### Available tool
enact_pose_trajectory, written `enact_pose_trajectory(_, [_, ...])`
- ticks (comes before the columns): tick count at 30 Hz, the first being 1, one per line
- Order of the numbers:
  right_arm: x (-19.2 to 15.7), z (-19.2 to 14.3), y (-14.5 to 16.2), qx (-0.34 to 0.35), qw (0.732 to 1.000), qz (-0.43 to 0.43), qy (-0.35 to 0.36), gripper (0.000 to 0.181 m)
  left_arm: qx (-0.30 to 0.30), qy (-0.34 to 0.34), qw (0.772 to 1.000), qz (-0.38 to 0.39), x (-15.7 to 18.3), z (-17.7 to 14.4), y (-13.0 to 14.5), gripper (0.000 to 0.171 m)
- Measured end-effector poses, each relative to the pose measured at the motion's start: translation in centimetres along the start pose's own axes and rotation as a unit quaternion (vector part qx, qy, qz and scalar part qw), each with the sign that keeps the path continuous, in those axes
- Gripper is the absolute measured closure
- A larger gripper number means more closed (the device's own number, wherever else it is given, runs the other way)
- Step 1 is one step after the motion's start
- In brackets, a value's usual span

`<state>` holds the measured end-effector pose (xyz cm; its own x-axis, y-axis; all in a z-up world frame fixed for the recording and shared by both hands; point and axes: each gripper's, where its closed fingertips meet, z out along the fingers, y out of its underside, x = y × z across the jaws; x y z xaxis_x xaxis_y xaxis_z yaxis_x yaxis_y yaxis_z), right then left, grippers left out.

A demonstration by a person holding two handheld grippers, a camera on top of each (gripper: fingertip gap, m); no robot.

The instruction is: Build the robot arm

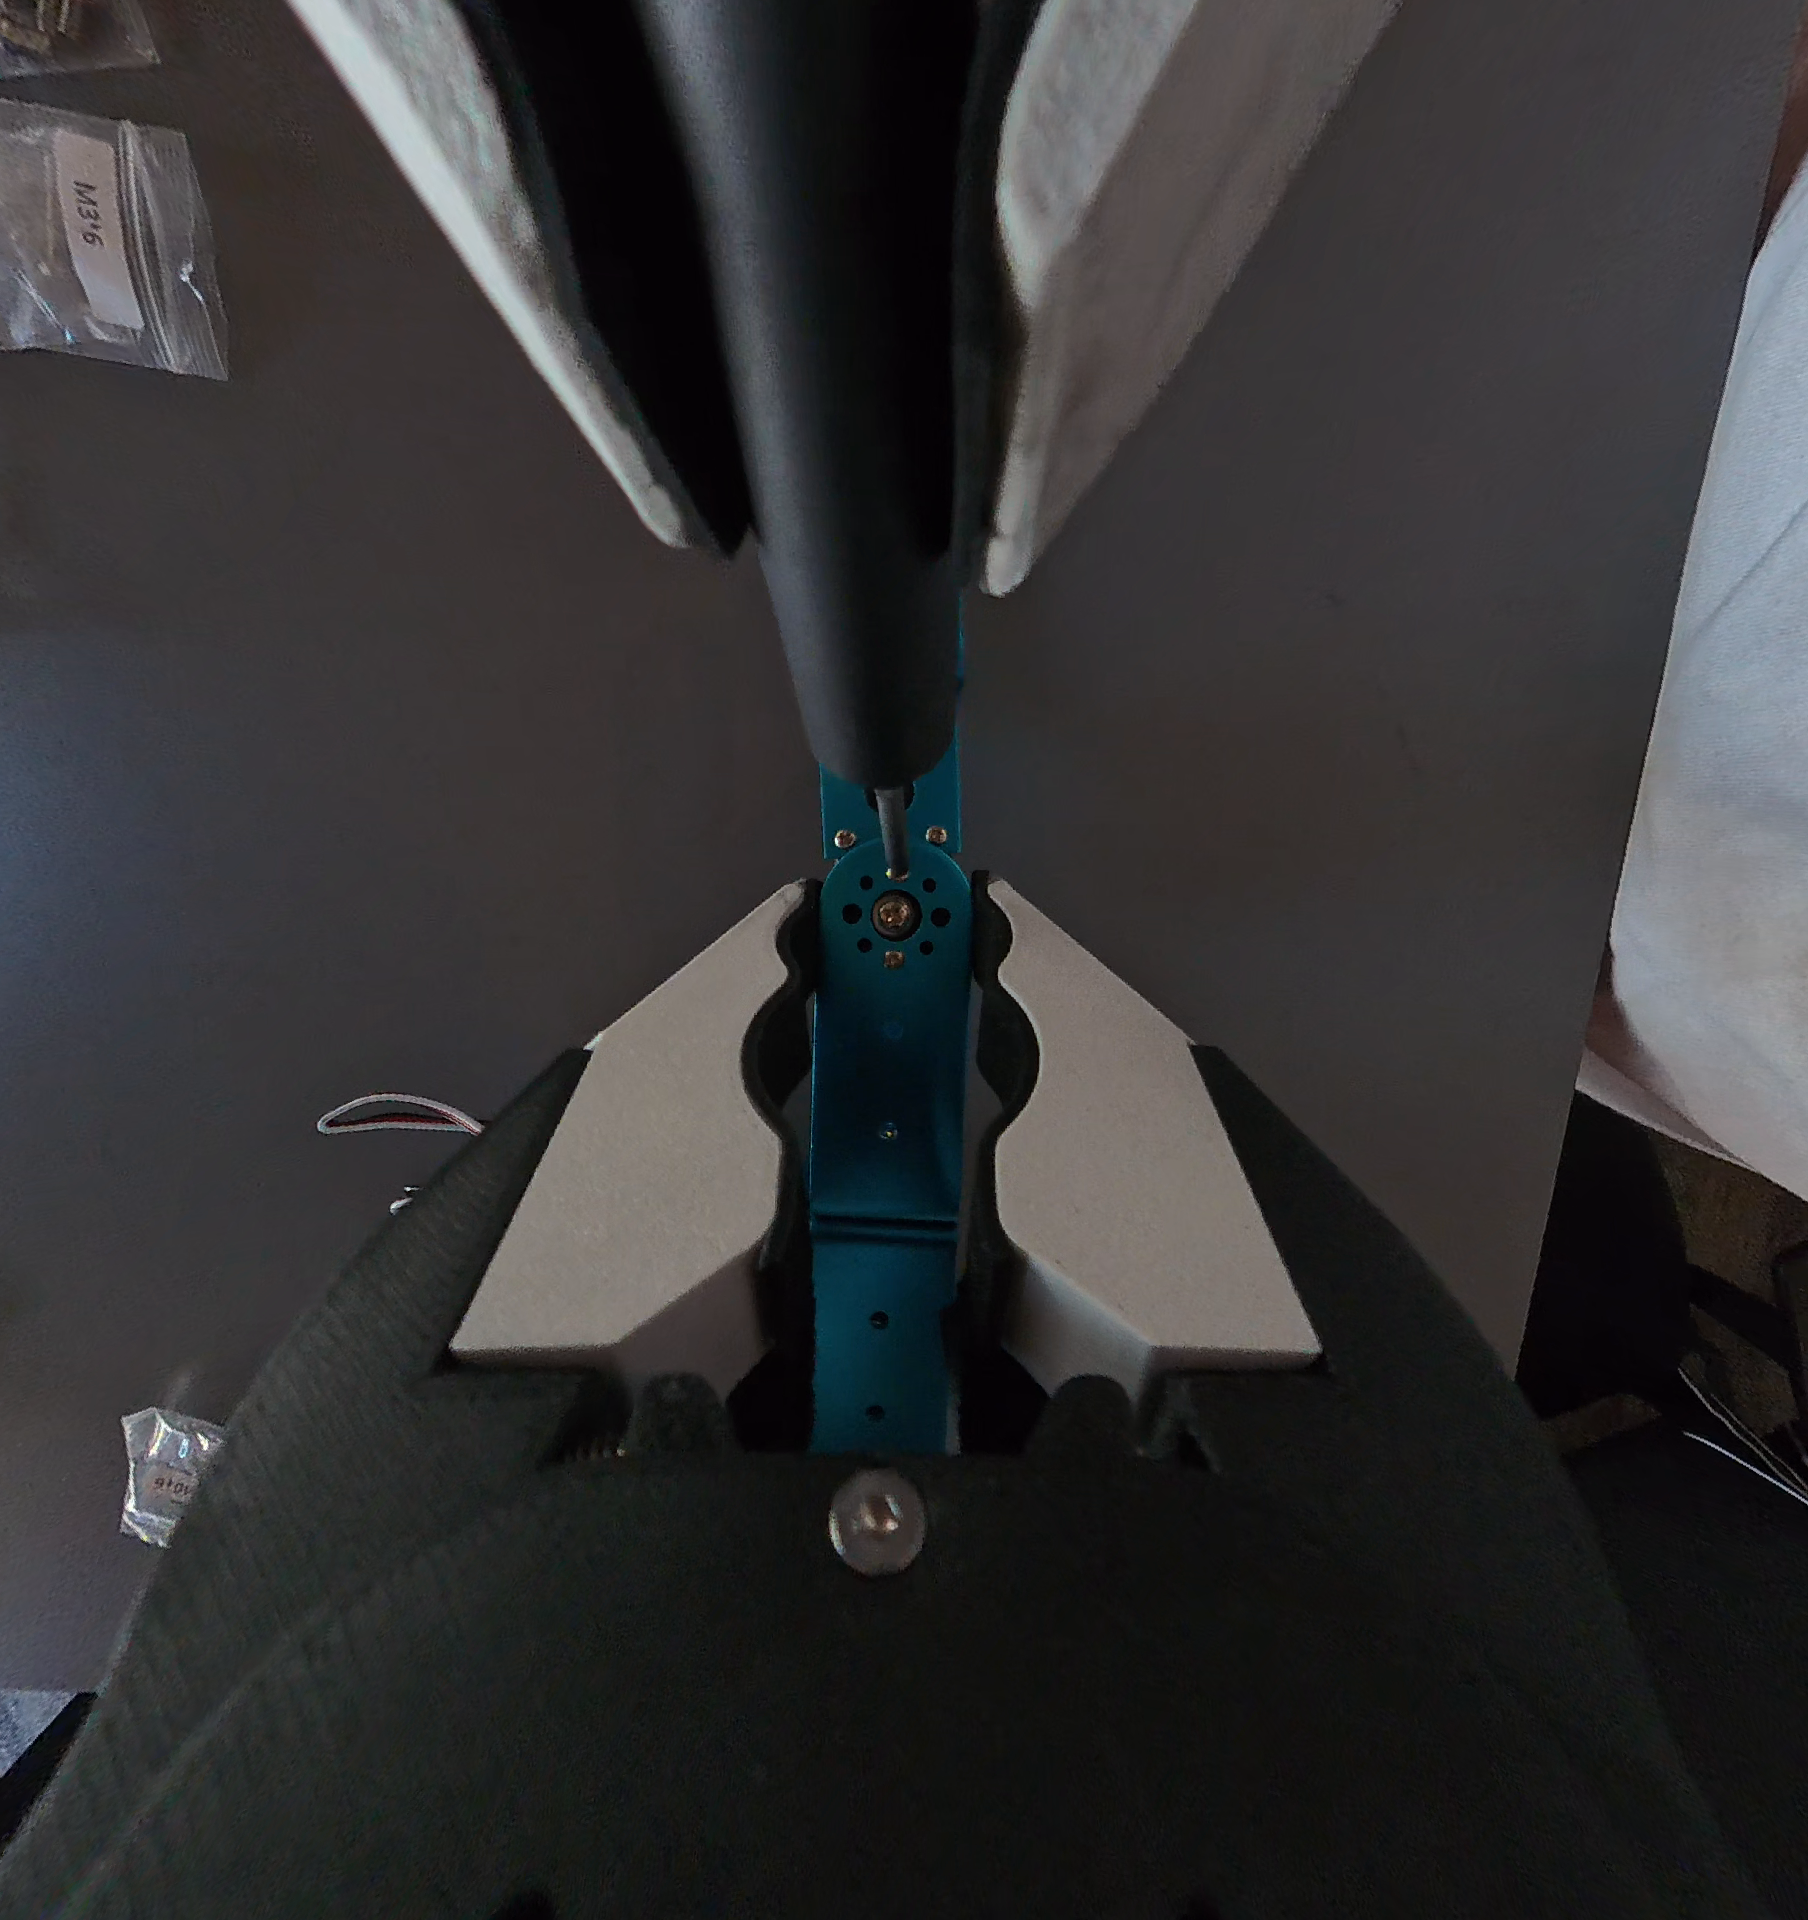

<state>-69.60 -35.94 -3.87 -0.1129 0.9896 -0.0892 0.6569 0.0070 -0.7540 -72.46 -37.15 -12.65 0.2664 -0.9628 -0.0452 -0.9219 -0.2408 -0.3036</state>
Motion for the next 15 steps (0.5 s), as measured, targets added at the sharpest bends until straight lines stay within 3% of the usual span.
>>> enact_pose_trajectory(9, [0.02, -0.13, 0.34, 0.025, 0.990, 0.124, 0.063, 0.162, -0.001, -0.005, 1.000, -0.005, -0.09, 0.03, -0.03, 0.144])
enact_pose_trajectory(15, [-0.36, -0.23, 0.54, 0.034, 0.982, 0.153, 0.102, 0.162, 0.001, -0.005, 1.000, -0.006, -0.12, 0.03, -0.06, 0.144])
